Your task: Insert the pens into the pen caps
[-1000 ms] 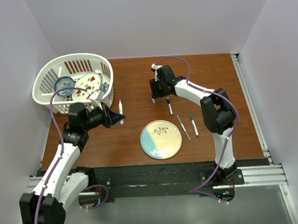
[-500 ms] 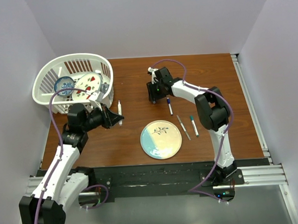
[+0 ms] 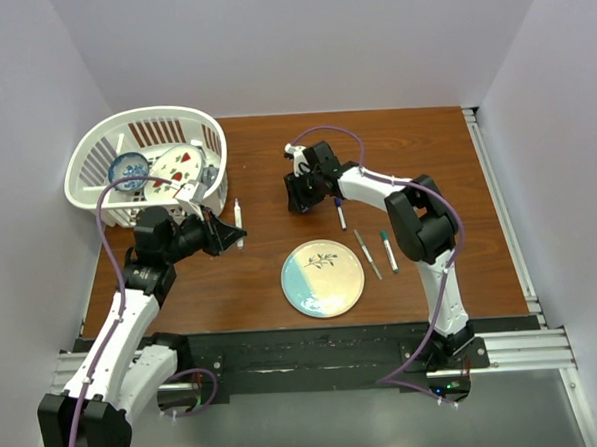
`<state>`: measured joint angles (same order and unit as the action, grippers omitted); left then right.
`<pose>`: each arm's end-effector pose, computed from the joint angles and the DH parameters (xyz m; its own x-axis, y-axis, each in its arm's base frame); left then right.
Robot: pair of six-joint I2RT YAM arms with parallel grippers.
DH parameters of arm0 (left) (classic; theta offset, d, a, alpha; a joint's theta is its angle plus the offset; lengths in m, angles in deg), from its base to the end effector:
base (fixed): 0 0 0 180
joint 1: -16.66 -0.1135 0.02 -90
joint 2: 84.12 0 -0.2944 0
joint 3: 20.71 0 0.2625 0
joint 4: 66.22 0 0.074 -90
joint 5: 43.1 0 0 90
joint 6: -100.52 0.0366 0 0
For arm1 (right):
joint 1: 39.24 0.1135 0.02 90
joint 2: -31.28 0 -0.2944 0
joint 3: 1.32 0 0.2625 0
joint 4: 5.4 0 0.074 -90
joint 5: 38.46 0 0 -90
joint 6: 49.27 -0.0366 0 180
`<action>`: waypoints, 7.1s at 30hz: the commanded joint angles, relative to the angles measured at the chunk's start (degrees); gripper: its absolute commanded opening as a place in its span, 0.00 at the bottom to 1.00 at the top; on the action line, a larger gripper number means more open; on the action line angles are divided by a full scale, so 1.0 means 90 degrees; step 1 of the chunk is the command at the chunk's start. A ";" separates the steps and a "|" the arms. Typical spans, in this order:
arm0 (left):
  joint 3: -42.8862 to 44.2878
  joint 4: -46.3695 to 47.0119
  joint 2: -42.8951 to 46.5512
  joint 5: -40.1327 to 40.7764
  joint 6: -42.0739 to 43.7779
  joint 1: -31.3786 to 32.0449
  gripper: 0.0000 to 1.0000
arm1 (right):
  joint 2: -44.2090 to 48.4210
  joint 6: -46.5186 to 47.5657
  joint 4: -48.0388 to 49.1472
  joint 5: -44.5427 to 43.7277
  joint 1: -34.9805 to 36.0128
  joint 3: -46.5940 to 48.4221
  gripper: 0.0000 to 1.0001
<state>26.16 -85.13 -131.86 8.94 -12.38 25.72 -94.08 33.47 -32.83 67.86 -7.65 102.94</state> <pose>0.1755 -0.0508 0.2926 -0.5786 -0.2184 -0.7858 0.5109 0.6540 -0.5579 0.4269 0.2746 0.1773 -0.7167 -0.2984 -0.6303 -0.5753 0.7638 0.2926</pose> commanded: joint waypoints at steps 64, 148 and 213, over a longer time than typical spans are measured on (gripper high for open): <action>0.0187 0.0037 0.0442 -0.0041 0.0073 -0.0050 0.00 | -0.0924 -0.4261 -0.3108 -0.4772 0.1011 0.1895 0.33; -0.1151 0.4178 -0.0994 -0.0675 -0.2368 0.1904 0.00 | 0.5804 -0.4808 0.3357 -0.2252 0.1958 -0.4003 0.00; -0.0594 0.3582 -0.0008 -0.1896 -0.1538 0.1904 0.00 | 0.7259 -0.3803 0.3768 -0.1374 0.2427 -0.4707 0.85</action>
<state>19.62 -53.45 -134.40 -6.34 -27.76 43.03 -27.61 -3.76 2.86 56.80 14.01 55.78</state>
